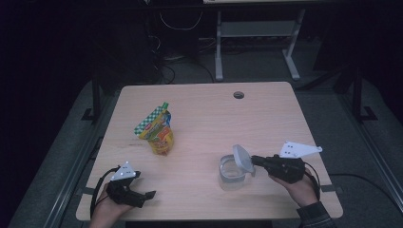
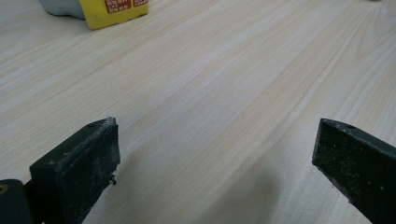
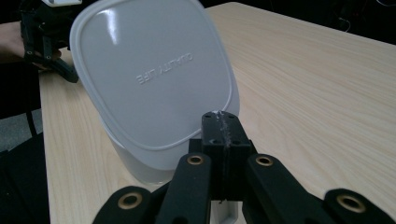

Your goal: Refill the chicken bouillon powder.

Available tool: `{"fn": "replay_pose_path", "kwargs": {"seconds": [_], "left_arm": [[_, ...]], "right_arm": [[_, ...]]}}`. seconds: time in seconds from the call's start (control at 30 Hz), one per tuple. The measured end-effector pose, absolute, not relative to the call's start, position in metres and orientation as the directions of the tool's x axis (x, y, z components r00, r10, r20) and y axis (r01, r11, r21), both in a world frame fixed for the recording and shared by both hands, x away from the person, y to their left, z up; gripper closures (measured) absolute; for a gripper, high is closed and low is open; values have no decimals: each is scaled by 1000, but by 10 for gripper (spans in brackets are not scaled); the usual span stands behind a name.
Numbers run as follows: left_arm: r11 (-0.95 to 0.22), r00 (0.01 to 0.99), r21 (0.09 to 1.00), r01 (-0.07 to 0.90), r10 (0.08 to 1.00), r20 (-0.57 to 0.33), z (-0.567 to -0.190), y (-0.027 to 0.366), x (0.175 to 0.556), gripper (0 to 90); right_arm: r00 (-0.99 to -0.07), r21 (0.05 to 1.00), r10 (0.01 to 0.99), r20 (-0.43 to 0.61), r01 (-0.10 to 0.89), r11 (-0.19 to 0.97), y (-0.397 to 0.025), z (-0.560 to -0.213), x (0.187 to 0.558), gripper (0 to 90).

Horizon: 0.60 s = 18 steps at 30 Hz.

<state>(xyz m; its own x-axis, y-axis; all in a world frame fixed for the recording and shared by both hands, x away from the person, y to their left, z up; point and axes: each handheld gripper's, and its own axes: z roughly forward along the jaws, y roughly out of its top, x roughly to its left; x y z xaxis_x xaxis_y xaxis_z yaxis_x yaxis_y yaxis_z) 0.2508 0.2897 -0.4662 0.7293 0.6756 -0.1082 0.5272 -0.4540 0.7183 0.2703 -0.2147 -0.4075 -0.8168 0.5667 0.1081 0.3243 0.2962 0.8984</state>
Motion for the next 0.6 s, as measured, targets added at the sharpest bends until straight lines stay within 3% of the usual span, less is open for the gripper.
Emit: {"fn": "replay_pose_path", "kwargs": {"seconds": [0.6], "left_arm": [[-456,730,718,526,675,-106,-466,290,251,2]], "right_arm": [[-813,884,575,92,333,329,-216,-414,270,900]]}}
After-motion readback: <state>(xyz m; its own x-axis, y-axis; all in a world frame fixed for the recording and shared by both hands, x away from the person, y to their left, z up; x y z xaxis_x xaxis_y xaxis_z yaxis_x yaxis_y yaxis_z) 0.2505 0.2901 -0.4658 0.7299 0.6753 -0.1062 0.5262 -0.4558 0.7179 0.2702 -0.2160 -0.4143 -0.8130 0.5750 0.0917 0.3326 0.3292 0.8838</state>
